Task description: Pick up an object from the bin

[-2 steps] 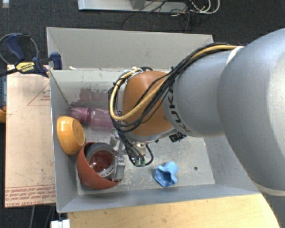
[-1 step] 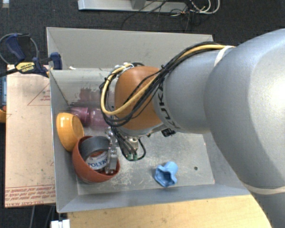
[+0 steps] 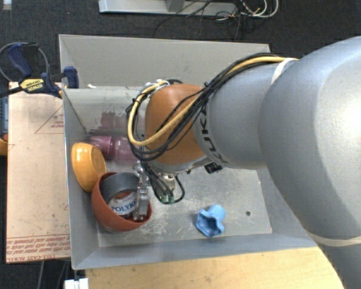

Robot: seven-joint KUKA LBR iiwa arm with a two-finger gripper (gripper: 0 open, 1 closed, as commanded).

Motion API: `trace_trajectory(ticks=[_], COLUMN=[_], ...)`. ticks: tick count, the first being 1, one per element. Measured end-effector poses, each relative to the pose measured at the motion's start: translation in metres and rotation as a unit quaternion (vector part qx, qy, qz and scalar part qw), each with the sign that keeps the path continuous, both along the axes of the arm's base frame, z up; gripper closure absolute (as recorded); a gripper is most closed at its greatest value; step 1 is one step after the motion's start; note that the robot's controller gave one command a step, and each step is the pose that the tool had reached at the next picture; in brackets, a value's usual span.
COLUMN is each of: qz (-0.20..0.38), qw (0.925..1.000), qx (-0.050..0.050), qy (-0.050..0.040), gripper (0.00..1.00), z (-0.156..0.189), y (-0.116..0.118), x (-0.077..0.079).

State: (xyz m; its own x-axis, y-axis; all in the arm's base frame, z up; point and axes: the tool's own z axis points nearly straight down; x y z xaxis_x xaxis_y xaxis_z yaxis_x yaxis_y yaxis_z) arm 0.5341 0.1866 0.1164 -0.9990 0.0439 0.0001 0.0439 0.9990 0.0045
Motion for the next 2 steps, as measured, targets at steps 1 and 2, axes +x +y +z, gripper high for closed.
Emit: trace_trajectory(ticks=[1,2], qz=[0.009,0.004], qw=[1.0,1.0], qx=[0.0,0.0], qy=[-0.0005,-0.0001], gripper=[1.0,1.0], z=[0.001,0.026], y=[0.001,0.0], x=[0.0,0.008])
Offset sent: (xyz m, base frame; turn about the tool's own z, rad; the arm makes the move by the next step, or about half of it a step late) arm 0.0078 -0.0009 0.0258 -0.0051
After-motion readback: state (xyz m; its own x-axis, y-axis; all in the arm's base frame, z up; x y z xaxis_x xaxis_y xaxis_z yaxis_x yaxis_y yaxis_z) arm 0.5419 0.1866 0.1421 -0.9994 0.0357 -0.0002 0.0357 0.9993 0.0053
